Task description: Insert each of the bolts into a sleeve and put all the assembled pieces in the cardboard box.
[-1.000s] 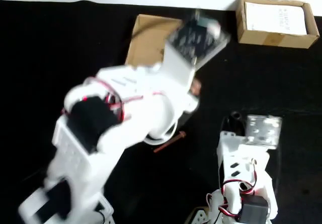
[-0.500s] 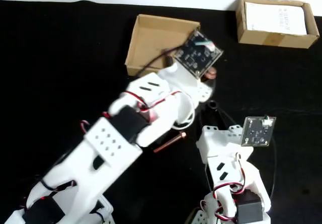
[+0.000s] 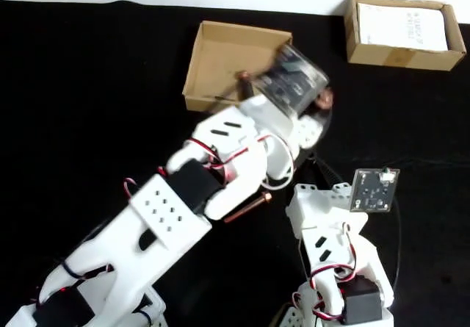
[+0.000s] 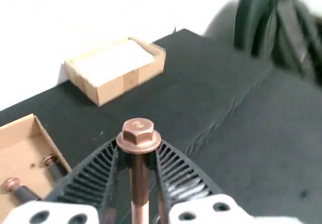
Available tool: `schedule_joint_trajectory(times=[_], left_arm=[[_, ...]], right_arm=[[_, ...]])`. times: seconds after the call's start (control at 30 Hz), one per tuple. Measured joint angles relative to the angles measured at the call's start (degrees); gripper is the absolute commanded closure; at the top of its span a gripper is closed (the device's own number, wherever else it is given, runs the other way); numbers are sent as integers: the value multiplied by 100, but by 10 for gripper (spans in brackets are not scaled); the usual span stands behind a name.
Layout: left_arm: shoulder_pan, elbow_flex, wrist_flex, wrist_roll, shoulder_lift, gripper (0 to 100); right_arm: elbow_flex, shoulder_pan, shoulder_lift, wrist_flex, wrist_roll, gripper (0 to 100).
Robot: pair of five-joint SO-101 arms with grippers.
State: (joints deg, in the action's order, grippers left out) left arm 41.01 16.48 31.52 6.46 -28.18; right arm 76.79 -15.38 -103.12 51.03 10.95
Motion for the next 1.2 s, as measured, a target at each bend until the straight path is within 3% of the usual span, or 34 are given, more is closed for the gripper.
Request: schedule_joint_trajectory(times=[0.17,0.83,1.2], left_arm=[[18,-18,-9,431,0,991],[18,-18,-484,484,677,991],[26,-26,255,1134,527,991]], right_arm=[[88,0,0,-220,0,991],[97,0,0,-220,0,991],[123,-18,9,-352,0,991]])
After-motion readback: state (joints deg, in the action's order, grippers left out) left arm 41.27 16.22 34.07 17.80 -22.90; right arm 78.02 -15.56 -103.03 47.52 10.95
